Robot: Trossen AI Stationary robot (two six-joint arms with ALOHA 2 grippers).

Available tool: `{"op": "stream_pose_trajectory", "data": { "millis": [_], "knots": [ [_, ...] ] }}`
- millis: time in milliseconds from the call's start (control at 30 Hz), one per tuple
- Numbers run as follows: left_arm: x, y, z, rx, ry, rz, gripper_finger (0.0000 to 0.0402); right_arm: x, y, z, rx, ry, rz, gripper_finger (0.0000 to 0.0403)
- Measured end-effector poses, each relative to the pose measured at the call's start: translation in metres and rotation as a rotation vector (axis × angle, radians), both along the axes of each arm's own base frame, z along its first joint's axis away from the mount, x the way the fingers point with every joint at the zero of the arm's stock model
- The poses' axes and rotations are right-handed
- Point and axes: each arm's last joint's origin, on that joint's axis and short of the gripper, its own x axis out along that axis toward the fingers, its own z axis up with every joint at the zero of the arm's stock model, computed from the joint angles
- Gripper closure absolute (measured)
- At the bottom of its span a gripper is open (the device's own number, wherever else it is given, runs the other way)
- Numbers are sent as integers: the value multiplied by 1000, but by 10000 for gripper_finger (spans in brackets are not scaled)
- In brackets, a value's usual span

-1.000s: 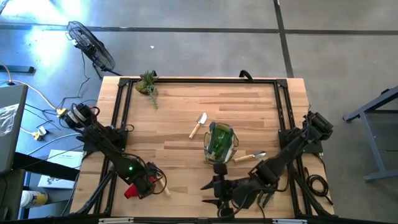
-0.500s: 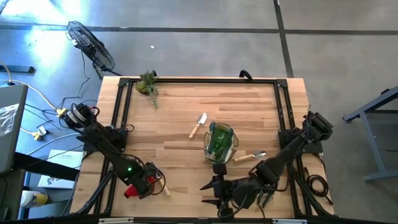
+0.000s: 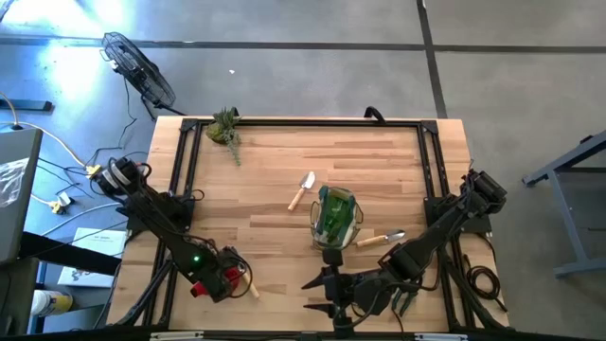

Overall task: Pick & Place Garden tools in Gardening bag
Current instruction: Put the red glove into the light brown gardening bag

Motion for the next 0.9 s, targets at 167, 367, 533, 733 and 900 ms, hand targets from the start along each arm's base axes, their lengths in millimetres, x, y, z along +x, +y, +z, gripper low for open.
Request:
{"op": "stream_pose_trajectory", "data": {
  "millis": [167,367,533,733,900],
  "knots": [
    [2,-2,12,23,52,-42,392,2,-3,0,-1,2,-6,231],
    [3,-3,41,98,148,-68,392,2,-3,-1,1,9,-1,231],
    [12,-13,74,87,87,-119,392,1,0,-2,31,38,89,231],
    [31,-27,121,96,-146,-228,392,-1,0,-5,22,80,126,231],
    [37,-39,156,215,-437,-306,392,-5,-4,-15,-31,181,110,231]
  ]
}}
